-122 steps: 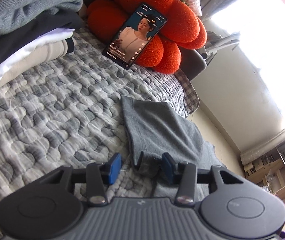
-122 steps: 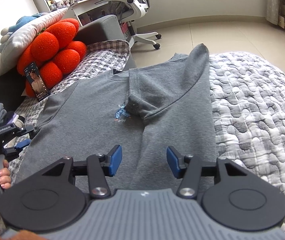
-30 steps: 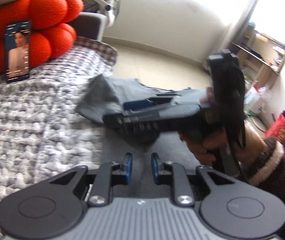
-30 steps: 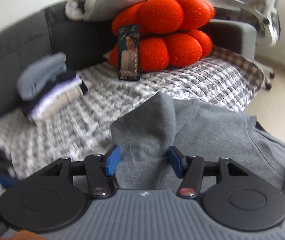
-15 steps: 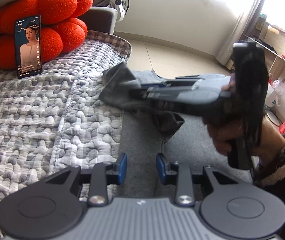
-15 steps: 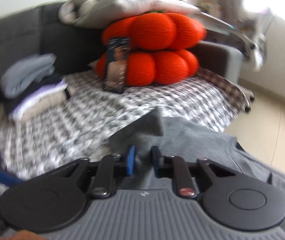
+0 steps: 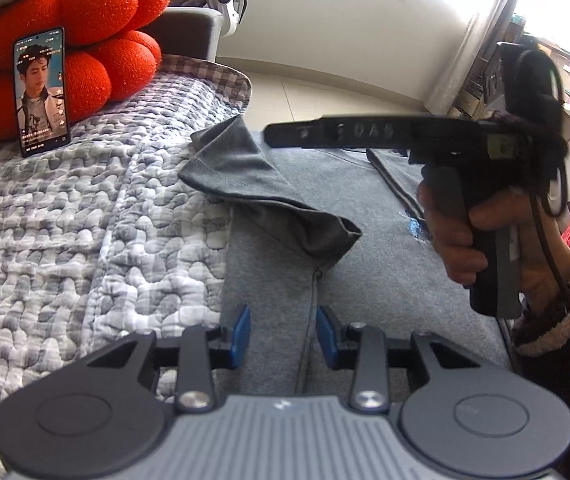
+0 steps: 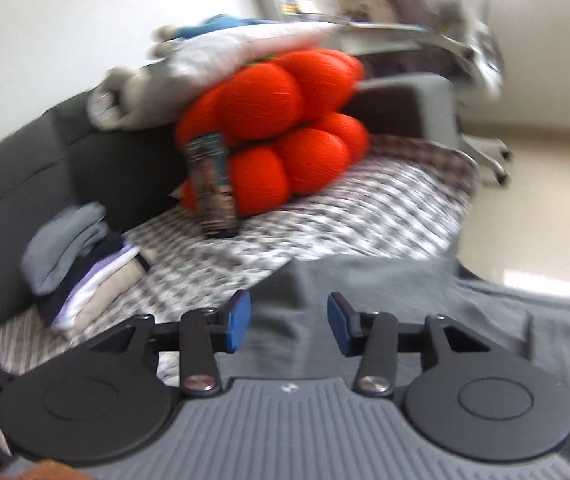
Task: Fold clothes
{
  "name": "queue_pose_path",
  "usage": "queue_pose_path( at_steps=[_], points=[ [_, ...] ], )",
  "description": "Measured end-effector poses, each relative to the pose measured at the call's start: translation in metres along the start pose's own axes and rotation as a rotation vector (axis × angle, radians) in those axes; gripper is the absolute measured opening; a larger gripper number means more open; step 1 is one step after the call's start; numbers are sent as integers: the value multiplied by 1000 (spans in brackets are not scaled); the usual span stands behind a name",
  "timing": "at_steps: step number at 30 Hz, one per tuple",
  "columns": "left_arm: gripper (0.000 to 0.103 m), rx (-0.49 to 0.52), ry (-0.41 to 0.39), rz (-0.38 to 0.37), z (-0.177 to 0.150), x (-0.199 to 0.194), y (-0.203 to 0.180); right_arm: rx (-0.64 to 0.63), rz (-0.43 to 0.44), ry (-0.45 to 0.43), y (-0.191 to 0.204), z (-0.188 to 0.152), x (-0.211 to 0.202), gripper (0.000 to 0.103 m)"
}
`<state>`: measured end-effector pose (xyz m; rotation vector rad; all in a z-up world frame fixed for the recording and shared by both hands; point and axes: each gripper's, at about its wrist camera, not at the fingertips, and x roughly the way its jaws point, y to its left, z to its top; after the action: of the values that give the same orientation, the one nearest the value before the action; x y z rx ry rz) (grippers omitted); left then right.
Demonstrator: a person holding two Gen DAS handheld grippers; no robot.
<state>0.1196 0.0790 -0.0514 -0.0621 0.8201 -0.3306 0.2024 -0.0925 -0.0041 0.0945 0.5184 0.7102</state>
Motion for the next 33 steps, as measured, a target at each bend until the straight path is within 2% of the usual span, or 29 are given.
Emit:
queue_pose_path(
  at_steps=[7,12,17,19,24,30,31,33],
  points=[
    [41,11,4,2,-1,1,-1,-142,-11,80,23,-13,19,47],
    [42,15,6,0,-1,1,-1,-185,-39,100,28,-23,28,47],
    [43,19,4,2,-1,2,-2,-198,-83,91,28,-22,30,27],
    [43,19,1,3,-1,2,-3,-136,-66,83,19,-18,26,18],
    [43,28,-7,3,0,2,-7,102,-19,63,-15,-9,16,14],
    [43,55,-8,-6,-1,3,-16,554,3,86,-71,-14,11,14],
    [43,57,-7,-9,-2,3,-17,623,14,87,-79,-17,10,22],
    [43,60,-10,-8,-2,5,-19,739,55,81,-91,-21,7,23]
  ],
)
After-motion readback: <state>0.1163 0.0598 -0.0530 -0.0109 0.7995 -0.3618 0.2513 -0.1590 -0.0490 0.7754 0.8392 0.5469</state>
